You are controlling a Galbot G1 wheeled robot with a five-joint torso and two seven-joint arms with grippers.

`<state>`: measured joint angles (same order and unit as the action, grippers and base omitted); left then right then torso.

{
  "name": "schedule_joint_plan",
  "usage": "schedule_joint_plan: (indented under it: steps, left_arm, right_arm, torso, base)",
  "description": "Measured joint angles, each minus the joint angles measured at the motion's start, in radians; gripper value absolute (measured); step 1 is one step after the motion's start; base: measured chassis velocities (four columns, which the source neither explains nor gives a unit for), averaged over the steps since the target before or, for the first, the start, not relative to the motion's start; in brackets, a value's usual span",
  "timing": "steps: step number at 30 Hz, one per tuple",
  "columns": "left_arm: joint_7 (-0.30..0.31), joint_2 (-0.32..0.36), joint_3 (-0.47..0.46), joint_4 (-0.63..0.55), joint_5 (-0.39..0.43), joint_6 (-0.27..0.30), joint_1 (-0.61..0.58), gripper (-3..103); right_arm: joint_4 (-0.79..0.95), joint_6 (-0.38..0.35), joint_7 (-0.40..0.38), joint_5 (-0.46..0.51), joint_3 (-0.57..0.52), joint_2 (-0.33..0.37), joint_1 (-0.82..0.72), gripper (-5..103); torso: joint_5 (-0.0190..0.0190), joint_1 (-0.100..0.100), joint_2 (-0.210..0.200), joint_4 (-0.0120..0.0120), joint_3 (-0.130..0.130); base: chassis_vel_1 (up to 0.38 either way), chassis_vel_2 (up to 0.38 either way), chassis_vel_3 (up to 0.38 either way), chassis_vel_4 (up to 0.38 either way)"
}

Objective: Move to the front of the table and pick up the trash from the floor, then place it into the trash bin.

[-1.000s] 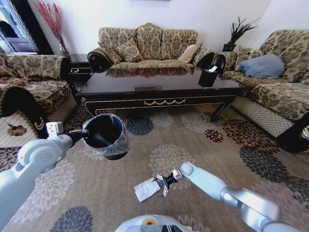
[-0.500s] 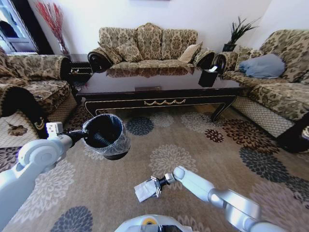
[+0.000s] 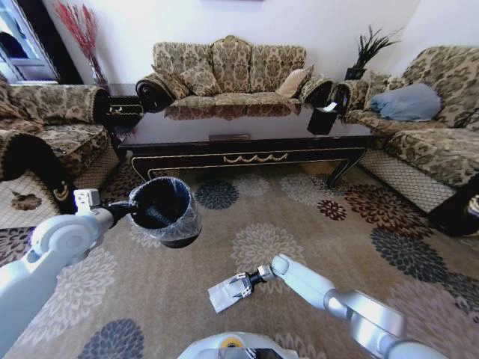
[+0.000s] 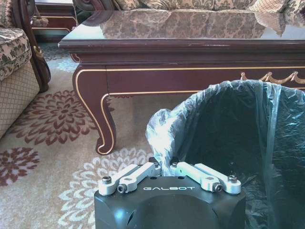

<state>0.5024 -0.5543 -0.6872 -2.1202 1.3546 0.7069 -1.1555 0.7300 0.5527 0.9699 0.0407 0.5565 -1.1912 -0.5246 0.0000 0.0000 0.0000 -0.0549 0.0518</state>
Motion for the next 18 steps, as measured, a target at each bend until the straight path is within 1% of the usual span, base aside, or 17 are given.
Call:
schedule_joint_plan:
  steps: [1, 3, 4, 6, 7, 8, 9, 11, 12, 15, 17, 18]
  left_arm:
    - [0.0, 0.0, 0.0, 0.0, 0.0, 0.0, 0.0, 3]
    - [0.0, 0.0, 0.0, -0.001, 0.0, 0.0, -0.001, 3]
    - [0.0, 0.0, 0.0, -0.001, 0.0, 0.0, -0.001, 3]
    - [0.0, 0.0, 0.0, -0.002, -0.001, 0.0, -0.001, 3]
    - [0.0, 0.0, 0.0, -0.002, -0.001, 0.0, -0.001, 3]
    - [0.0, -0.001, 0.001, -0.002, -0.001, 0.0, -0.001, 3]
    - [0.0, -0.001, 0.001, -0.002, -0.001, 0.0, -0.001, 3]
    - [0.0, -0.001, 0.002, -0.002, -0.003, 0.0, -0.001, 3]
    - [0.0, -0.001, 0.003, -0.002, -0.003, 0.0, -0.001, 3]
    - [0.001, -0.002, 0.003, -0.002, -0.003, 0.0, -0.001, 3]
    - [0.001, -0.002, 0.003, -0.002, -0.004, 0.0, -0.001, 3]
    - [0.001, -0.002, 0.003, -0.002, -0.004, 0.0, -0.001, 3]
  right_arm:
    - [0.0, 0.002, 0.004, -0.004, -0.003, 0.001, -0.001, 41]
    - [0.001, 0.005, 0.012, -0.01, -0.007, 0.011, -0.004, 30]
    - [0.001, 0.005, 0.012, -0.01, -0.007, 0.011, -0.004, 30]
    - [0.005, 0.006, 0.019, -0.012, -0.009, 0.024, -0.005, 19]
    - [0.005, 0.007, 0.021, -0.013, -0.01, 0.027, -0.005, 19]
    - [0.006, 0.009, 0.023, -0.016, -0.014, 0.032, -0.005, 14]
    - [0.006, 0.009, 0.023, -0.016, -0.014, 0.032, -0.005, 14]
    - [0.006, 0.012, 0.025, -0.018, -0.02, 0.038, -0.005, 3]
    - [0.006, 0.013, 0.025, -0.018, -0.021, 0.041, -0.005, 1]
    - [0.013, 0.014, 0.025, -0.011, -0.021, 0.05, -0.006, 1]
    - [0.039, 0.014, 0.022, 0.031, -0.003, 0.078, -0.009, 0]
    - [0.039, 0.014, 0.022, 0.031, -0.003, 0.078, -0.009, 0]
  torso:
    - [0.0, 0.0, 0.0, 0.0, 0.0]
    - [0.0, 0.0, 0.0, 0.0001, 0.0]
    - [0.0, 0.0, 0.0, 0.0001, 0.0]
    - [0.0, 0.0, 0.0, 0.0, 0.0]
    - [0.0, 0.0, 0.0, 0.0, 0.0]
    - [0.0, 0.0, 0.0, -0.0001, 0.0]
    - [0.0, 0.0, 0.0, -0.0001, 0.0]
    - [0.0, 0.0, 0.0, 0.0, 0.0]
    - [0.0, 0.0, 0.0, 0.0001, 0.0]
    - [0.0001, 0.0, 0.0, 0.0001, 0.0]
    - [0.0, 0.0, 0.0, 0.0, 0.0]
    - [0.0, 0.0, 0.0, 0.0, 0.0]
  base:
    - [0.0, 0.0, 0.0, 0.0]
    - [0.0, 0.0, 0.0, 0.0]
    - [0.0, 0.0, 0.0, 0.0]
    - [0.0, 0.0, 0.0, 0.0]
    - [0.0, 0.0, 0.0, 0.0]
    - [0.0, 0.0, 0.0, 0.0]
    - [0.0, 0.0, 0.0, 0.0]
    - [0.0, 0.0, 0.0, 0.0]
    - [0.0, 0.0, 0.0, 0.0]
    - [0.0, 0.0, 0.0, 0.0]
    - [0.0, 0.0, 0.0, 0.0]
    - [0.0, 0.0, 0.0, 0.0]
